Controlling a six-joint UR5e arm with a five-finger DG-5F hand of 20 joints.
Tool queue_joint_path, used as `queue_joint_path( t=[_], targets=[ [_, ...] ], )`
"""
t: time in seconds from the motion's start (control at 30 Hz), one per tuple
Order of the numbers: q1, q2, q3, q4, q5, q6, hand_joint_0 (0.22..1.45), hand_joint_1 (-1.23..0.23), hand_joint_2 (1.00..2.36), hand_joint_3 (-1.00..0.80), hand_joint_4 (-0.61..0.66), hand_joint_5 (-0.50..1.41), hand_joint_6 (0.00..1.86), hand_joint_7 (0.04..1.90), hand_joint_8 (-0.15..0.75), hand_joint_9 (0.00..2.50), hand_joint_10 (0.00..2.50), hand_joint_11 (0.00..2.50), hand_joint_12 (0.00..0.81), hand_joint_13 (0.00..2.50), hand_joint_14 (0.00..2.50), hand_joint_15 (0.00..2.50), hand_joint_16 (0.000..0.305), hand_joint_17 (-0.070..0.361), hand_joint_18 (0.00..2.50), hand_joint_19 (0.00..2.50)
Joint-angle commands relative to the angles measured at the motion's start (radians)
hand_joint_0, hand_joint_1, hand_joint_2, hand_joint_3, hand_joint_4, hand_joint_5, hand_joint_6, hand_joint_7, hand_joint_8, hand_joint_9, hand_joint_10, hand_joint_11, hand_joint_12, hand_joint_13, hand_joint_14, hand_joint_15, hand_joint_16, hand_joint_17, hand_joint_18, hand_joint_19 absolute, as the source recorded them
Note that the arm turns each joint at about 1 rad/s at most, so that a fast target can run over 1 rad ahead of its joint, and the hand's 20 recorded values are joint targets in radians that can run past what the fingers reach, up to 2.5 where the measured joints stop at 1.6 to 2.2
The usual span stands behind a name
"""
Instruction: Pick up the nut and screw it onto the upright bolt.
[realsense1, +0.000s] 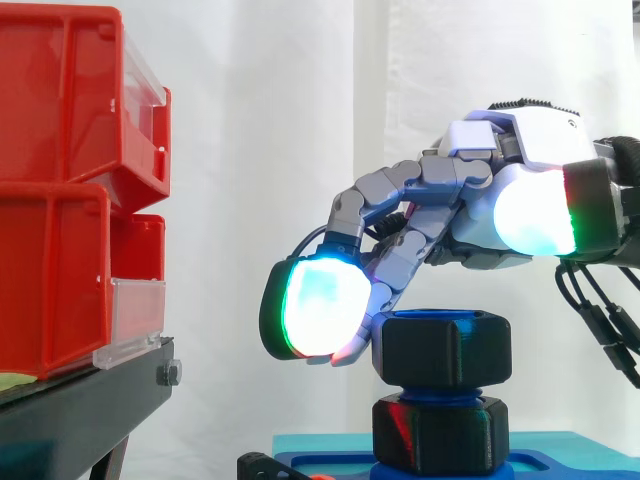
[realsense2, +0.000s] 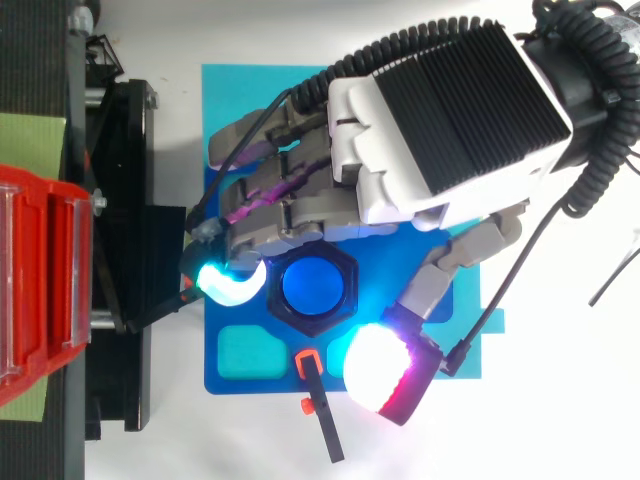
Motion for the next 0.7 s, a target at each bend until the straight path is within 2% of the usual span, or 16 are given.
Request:
queue_joint_path(
  t=[0.0, 0.17, 0.47, 0.67],
  targets=[
    [0.001, 0.000, 0.000, -0.006, -0.001, 0.001, 0.51, -0.44, 1.00, -0.50, 0.27, -0.07, 0.50, 0.78, 0.321, 0.90, 0.00, 0.00, 0.395, 0.73, 0.00, 0.00, 0.061, 0.136, 0.52, 0.00],
    [0.001, 0.000, 0.000, -0.013, -0.012, 0.001, 0.52, -0.46, 1.00, -0.50, 0.25, -0.06, 0.50, 0.79, 0.277, 0.98, 0.00, 0.00, 0.382, 0.75, 0.00, 0.00, 0.058, 0.131, 0.52, 0.00],
    [-0.004, 0.000, 0.000, -0.013, -0.032, 0.001, 0.52, -0.48, 1.00, -0.50, 0.27, -0.05, 0.50, 0.81, 0.288, 0.98, 0.00, 0.00, 0.380, 0.76, 0.00, 0.00, 0.056, 0.127, 0.54, 0.00],
    [-0.007, 0.000, 0.000, -0.008, -0.033, 0.000, 0.52, -0.48, 1.00, -0.50, 0.28, -0.05, 0.50, 0.85, 0.296, 1.00, 0.00, 0.00, 0.384, 0.78, 0.00, 0.00, 0.056, 0.125, 0.55, 0.00]
  ],
)
